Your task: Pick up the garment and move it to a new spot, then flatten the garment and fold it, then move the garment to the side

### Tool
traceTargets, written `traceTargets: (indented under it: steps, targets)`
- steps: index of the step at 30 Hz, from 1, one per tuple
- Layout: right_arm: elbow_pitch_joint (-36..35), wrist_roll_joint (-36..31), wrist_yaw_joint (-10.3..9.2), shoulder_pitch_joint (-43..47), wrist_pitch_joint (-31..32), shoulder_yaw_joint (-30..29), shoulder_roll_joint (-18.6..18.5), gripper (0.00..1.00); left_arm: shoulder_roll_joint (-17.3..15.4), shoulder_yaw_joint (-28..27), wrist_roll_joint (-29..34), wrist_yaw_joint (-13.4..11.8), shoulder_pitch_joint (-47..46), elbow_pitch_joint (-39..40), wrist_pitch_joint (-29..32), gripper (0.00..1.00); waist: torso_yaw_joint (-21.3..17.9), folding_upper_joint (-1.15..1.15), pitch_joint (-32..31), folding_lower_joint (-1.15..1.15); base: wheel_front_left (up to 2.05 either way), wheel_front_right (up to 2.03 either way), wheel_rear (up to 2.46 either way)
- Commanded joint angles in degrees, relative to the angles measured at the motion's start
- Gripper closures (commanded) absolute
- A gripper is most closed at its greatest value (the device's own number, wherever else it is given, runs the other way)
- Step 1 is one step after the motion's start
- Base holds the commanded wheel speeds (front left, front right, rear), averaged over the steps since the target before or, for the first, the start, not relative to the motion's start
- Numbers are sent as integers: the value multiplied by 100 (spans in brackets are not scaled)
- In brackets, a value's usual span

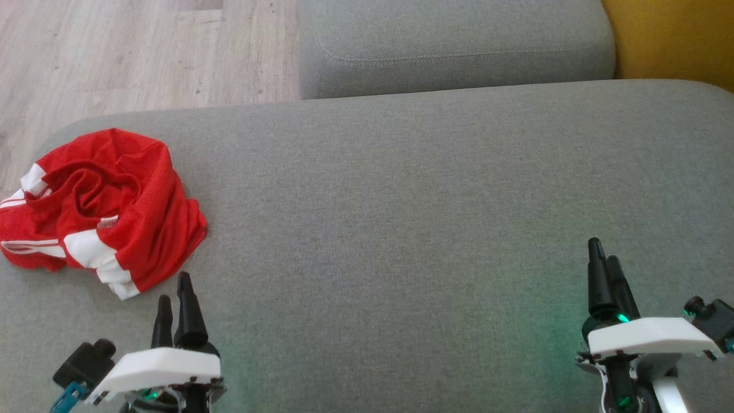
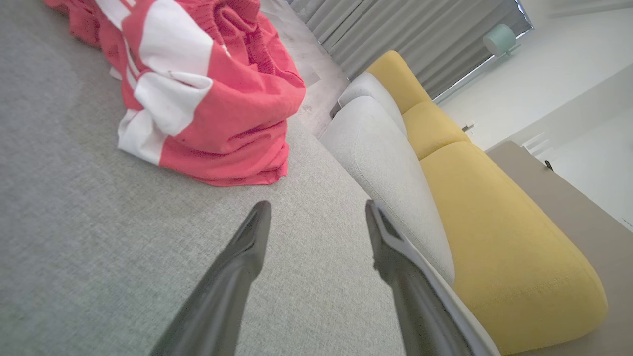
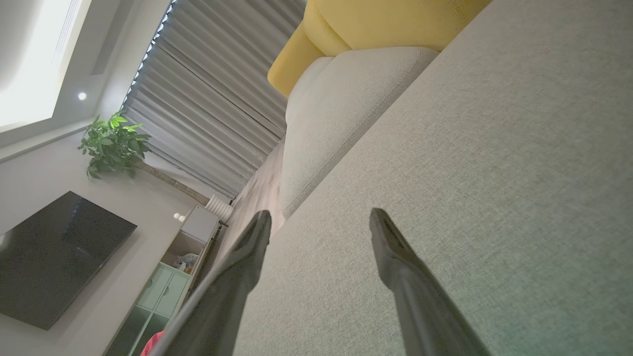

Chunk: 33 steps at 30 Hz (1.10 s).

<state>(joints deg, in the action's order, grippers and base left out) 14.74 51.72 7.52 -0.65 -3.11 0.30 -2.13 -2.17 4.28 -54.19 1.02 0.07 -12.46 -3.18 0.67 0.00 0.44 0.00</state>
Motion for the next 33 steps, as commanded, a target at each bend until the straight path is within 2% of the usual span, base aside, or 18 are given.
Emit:
traceTargets:
  steps: [1,33]
  targets:
    - [-231,-183,-1,-293,-79,107,-48,0,-47,-26,186,-14,-310,249,-77,0,1,0,-1,0,0,0,0]
    - [-201,-2448,-2,-374,-601,398,-61,0,-58,409,2318,-326,-362,432,-597,0,-4,0,-16,0,0,0,0]
